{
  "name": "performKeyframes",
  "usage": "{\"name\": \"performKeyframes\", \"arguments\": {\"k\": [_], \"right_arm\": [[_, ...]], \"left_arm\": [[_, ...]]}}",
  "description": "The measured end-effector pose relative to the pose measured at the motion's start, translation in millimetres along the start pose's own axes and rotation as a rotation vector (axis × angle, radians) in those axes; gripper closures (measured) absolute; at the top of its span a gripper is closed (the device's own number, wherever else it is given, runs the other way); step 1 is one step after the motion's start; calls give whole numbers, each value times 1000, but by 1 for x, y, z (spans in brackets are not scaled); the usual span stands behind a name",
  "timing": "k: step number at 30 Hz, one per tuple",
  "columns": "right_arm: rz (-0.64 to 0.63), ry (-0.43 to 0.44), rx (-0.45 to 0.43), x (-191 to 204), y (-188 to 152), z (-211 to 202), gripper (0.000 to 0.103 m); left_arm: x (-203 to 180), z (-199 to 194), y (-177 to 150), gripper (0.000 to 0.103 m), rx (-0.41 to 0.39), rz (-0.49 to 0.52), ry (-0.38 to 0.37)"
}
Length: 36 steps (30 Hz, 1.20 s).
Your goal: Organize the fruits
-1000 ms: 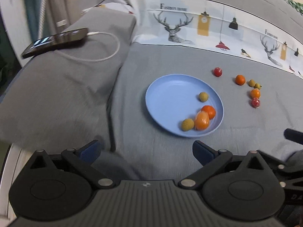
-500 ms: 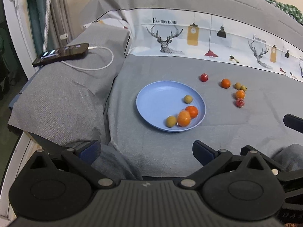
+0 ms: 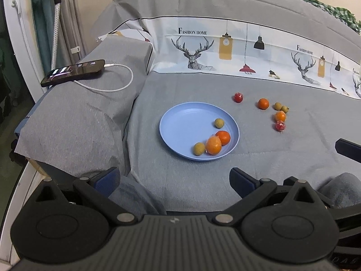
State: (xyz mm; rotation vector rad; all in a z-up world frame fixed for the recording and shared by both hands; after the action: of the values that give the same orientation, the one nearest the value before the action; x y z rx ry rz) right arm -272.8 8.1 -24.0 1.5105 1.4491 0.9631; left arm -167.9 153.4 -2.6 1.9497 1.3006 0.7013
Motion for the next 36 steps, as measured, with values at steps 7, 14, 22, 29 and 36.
{"name": "performKeyframes", "arguments": {"k": [7, 14, 22, 29, 36], "right_arm": [[7, -11, -12, 0, 1, -4, 1], [20, -17, -2, 0, -1, -2, 1], [40, -15, 20, -4, -3, 4, 1], [69, -17, 45, -9, -7, 13, 1], [108, -26, 73, -14, -13, 24, 1]], "left_arm": [[-2, -2, 1, 0, -1, 7, -3], [-3, 2, 1, 0, 9, 17, 1], [-5, 9, -1, 0, 31, 22, -1], [-7, 18, -2, 0, 55, 31, -5], [-12, 28, -4, 0, 86, 48, -4]]}}
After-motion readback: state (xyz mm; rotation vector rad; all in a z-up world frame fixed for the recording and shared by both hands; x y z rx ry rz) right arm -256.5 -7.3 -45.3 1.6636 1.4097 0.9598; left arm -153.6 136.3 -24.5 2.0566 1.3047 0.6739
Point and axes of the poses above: each gripper's, at about its wrist camera, not at the fingertips, and z roughly the way its jaws point, x to its left, y to its top, the point moved 3 cm from there along z, roughly the way its jaws point, and after that the axes turned 7 degrees about -x, right-handed, at the moved point
